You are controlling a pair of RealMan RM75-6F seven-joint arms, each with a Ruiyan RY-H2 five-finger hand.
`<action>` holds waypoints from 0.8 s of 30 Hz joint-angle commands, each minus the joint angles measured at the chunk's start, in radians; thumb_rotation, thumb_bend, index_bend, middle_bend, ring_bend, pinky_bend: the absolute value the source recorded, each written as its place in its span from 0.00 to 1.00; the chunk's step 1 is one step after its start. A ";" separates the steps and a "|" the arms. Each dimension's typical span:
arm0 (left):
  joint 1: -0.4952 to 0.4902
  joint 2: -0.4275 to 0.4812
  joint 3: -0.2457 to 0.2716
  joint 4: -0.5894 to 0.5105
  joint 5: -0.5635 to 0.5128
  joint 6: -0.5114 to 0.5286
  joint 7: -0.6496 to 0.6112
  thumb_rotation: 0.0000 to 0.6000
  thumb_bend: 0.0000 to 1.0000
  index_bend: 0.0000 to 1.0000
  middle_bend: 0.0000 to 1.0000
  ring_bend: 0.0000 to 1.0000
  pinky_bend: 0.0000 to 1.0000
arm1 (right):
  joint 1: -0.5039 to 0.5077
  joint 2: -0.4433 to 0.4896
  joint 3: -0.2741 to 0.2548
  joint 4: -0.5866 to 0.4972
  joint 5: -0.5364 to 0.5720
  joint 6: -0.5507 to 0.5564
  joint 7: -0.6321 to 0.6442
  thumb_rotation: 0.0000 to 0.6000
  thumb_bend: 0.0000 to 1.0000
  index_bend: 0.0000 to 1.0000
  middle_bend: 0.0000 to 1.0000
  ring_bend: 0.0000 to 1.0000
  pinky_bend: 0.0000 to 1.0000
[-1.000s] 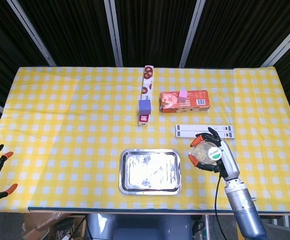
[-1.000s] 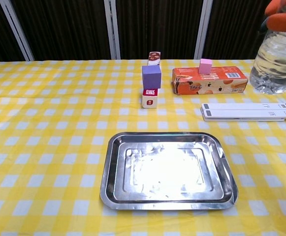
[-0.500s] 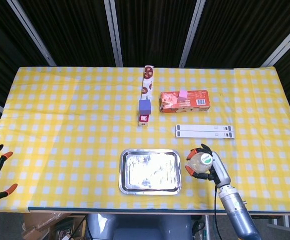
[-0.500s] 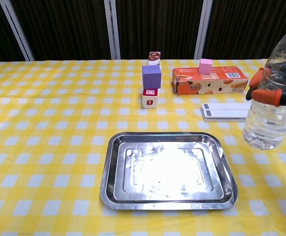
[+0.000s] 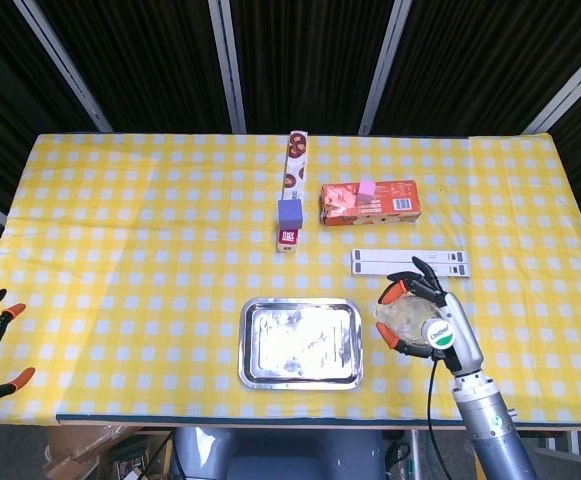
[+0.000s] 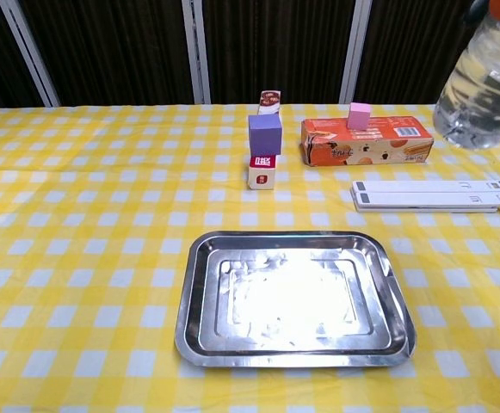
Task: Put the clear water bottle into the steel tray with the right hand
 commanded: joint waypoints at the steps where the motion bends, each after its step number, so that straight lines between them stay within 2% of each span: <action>1: 0.000 0.001 -0.001 0.001 -0.002 -0.001 -0.004 1.00 0.20 0.16 0.00 0.00 0.00 | -0.004 0.013 -0.003 0.000 0.031 -0.004 -0.009 1.00 0.82 0.84 0.62 0.28 0.00; 8: -0.001 -0.001 0.002 -0.001 0.004 -0.002 0.004 1.00 0.20 0.16 0.00 0.00 0.00 | 0.019 -0.038 -0.045 0.127 0.145 -0.096 -0.005 1.00 0.82 0.84 0.62 0.28 0.00; 13: 0.000 -0.002 0.001 -0.003 0.000 -0.003 0.007 1.00 0.20 0.16 0.00 0.00 0.00 | 0.028 -0.088 -0.073 0.197 0.142 -0.136 0.032 1.00 0.82 0.84 0.62 0.28 0.00; 19: -0.003 -0.004 0.002 -0.001 0.004 -0.007 0.010 1.00 0.20 0.16 0.00 0.00 0.00 | 0.041 -0.115 -0.071 0.198 0.120 -0.142 0.038 1.00 0.82 0.84 0.62 0.28 0.00; 24: -0.007 -0.002 -0.004 0.002 -0.014 -0.018 0.003 1.00 0.20 0.16 0.00 0.00 0.00 | 0.038 -0.121 -0.062 0.208 0.148 -0.137 0.047 1.00 0.82 0.84 0.62 0.28 0.00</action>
